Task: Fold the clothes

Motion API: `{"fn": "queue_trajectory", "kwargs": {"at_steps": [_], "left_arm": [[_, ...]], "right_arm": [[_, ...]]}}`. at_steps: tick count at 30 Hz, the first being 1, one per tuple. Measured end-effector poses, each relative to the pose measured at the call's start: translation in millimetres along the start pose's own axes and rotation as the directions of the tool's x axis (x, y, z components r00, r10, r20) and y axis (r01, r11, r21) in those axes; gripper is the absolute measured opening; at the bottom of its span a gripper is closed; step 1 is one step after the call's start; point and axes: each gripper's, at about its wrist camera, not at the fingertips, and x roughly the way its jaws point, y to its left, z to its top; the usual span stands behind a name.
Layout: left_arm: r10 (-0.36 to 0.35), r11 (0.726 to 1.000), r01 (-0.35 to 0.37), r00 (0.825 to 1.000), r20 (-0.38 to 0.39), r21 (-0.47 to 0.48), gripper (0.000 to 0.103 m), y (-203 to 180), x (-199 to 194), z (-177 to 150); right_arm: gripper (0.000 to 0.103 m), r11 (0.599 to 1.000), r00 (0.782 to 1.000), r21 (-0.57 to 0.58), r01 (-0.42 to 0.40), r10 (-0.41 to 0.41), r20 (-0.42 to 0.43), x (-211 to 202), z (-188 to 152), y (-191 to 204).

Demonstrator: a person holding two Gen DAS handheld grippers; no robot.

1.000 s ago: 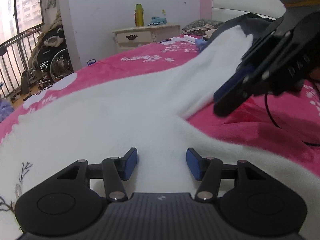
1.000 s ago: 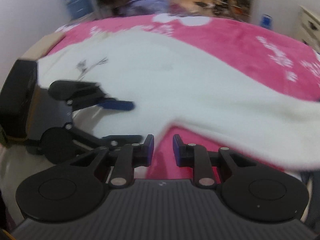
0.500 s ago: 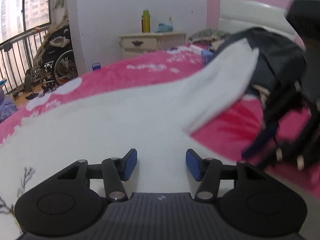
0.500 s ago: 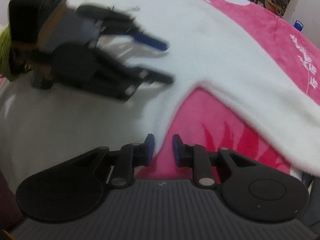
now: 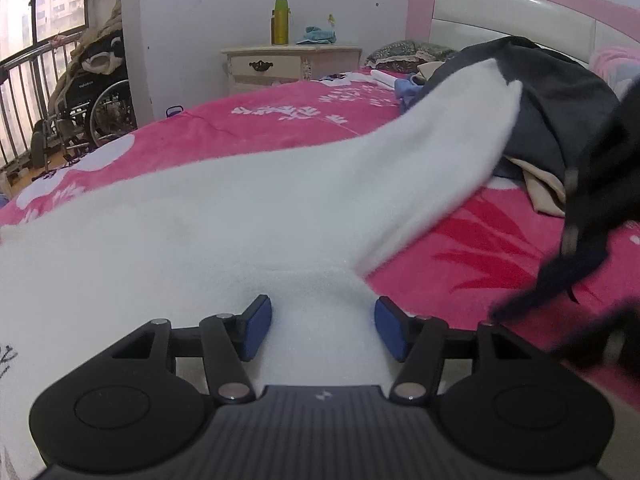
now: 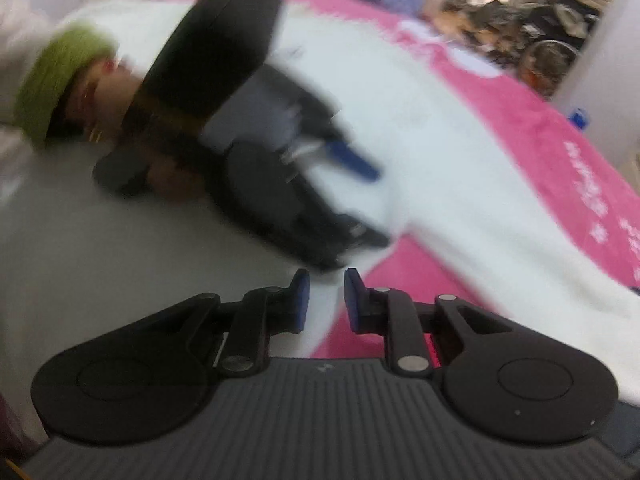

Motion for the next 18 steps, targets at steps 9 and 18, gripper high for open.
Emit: {"fn": "queue_trajectory", "kwargs": {"at_steps": [9,18], "left_arm": [[-0.007,1.0,0.007,1.0,0.003,-0.013,0.06,2.5,-0.6,-0.1],[-0.009,1.0,0.01,1.0,0.006,-0.019,0.059,3.8,-3.1,1.4]], "right_arm": [[0.005,0.995,0.987,-0.082,0.06,-0.071,-0.142,-37.6,-55.6,46.8],[0.005,0.987,0.936,-0.065,0.147,-0.16,-0.312,-86.9,-90.2,77.2]]}}
